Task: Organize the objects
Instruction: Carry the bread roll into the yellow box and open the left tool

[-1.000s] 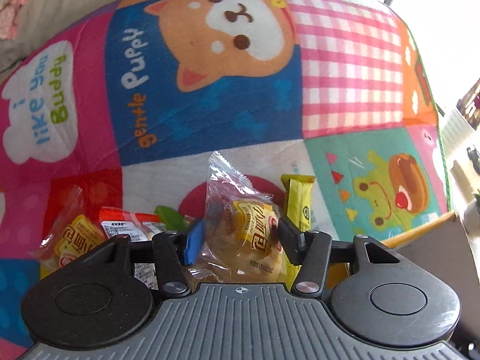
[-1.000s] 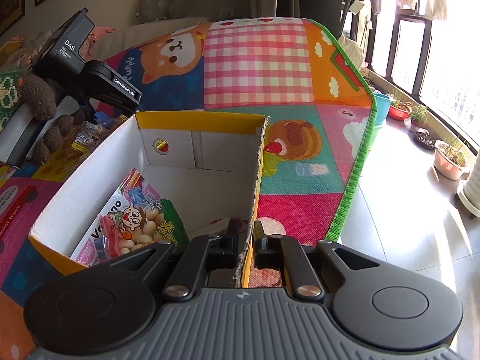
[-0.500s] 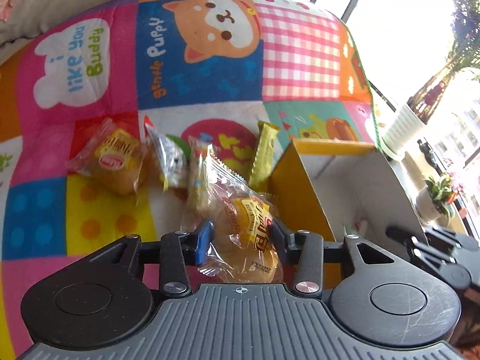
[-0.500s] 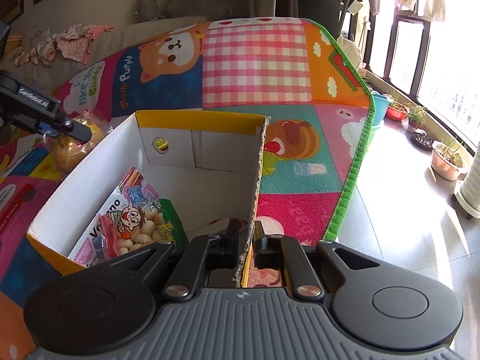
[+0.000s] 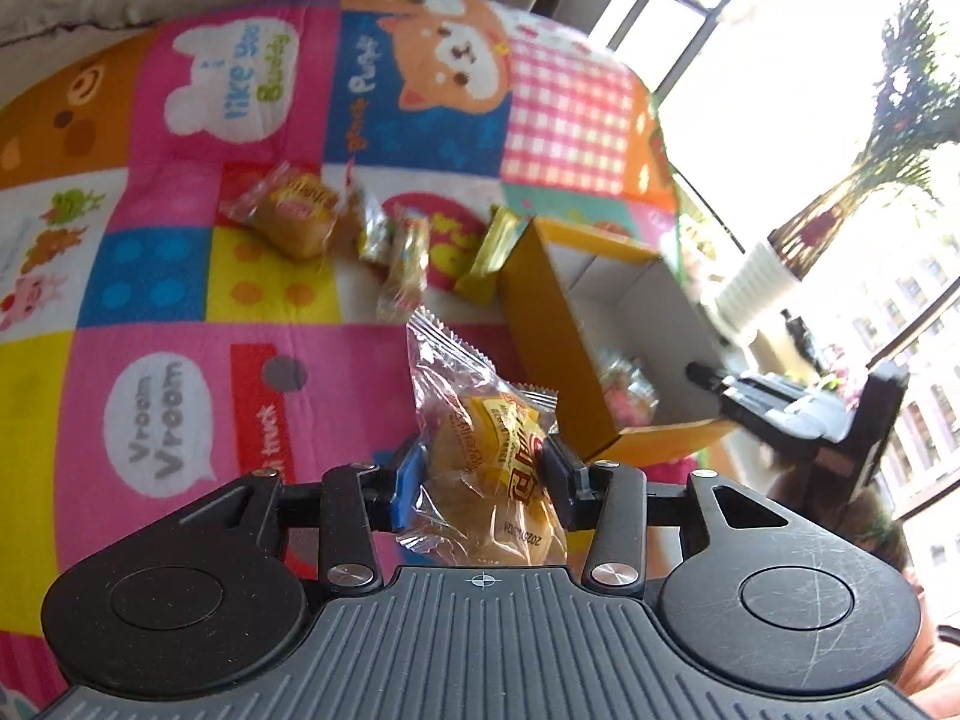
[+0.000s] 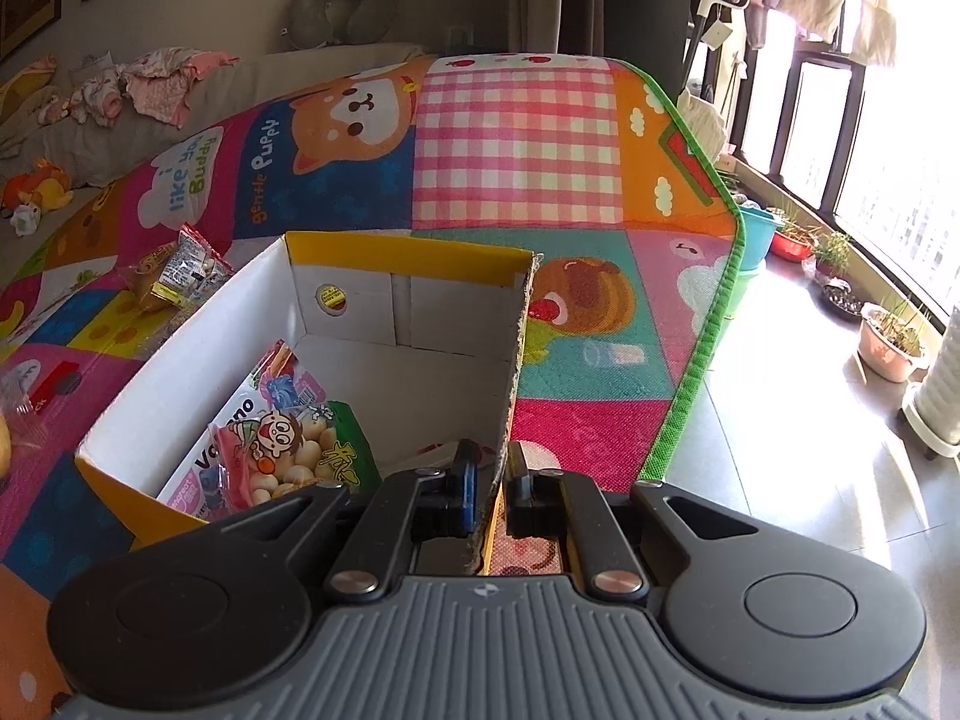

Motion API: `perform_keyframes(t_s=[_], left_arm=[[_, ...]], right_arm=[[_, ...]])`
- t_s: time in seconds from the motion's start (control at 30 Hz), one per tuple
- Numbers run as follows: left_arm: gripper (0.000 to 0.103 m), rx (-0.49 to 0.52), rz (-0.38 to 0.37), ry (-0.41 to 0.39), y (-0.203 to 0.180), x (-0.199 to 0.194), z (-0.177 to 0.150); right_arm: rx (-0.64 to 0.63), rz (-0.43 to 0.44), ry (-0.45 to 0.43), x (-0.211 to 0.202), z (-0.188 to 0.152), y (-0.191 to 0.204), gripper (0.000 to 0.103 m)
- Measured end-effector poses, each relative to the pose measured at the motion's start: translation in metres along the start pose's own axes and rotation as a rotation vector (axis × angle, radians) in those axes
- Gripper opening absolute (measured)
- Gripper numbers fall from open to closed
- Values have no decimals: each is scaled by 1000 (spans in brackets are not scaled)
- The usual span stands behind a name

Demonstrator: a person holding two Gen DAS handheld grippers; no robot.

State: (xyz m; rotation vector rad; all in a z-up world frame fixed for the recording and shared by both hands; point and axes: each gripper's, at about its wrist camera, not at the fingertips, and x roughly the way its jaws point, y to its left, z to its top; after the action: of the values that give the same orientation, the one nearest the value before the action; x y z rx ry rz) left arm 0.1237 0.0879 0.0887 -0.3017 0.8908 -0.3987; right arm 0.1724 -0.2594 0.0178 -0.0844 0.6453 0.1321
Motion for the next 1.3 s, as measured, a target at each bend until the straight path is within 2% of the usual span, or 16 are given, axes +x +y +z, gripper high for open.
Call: perform_keyframes(t_s=[0.13, 0.27, 0.47, 0.57, 0.67, 0.73, 0.83, 0.87, 0.93, 0.97, 1.03, 1.17, 1.3], left_arm=[[47, 60, -95, -104, -34, -22, 30], [47, 127, -148, -186, -70, -19, 59], [47, 100, -222, -209, -105, 26, 93], [48, 161, -241, -223, -123, 54, 99], [49, 143, -292, -193, -128, 85, 106], [48, 129, -241, -165, -129, 103, 110], [48, 272, -104, -195, -143, 119, 104], [48, 279, -121, -205, -143, 122, 101], [48, 224, -192, -166, -136, 123, 101], [48, 201, -203, -159, -132, 123, 101], [48, 201, -170, -174, -127, 122, 101], [48, 201, -33, -190, -107, 120, 99], [48, 259, 165, -174, -88, 124, 89]], right_arm=[[7, -1, -5, -2, 0, 0, 9], [13, 0, -9, -2, -1, 0, 9], [22, 4, -13, -2, -2, -1, 9], [29, 8, -11, -1, -3, -2, 9], [28, 9, -11, 0, -3, -2, 9], [27, 10, -12, 0, -3, -3, 9], [30, 12, -13, 0, -3, -2, 9], [31, 13, -14, 0, -3, -2, 9], [33, 15, -12, 1, -3, -2, 9], [33, 15, -10, 2, -3, -2, 9], [36, 15, -6, 4, -4, -2, 9], [39, 14, -5, 4, -4, -2, 9], [36, 13, -3, 4, -5, -1, 9]])
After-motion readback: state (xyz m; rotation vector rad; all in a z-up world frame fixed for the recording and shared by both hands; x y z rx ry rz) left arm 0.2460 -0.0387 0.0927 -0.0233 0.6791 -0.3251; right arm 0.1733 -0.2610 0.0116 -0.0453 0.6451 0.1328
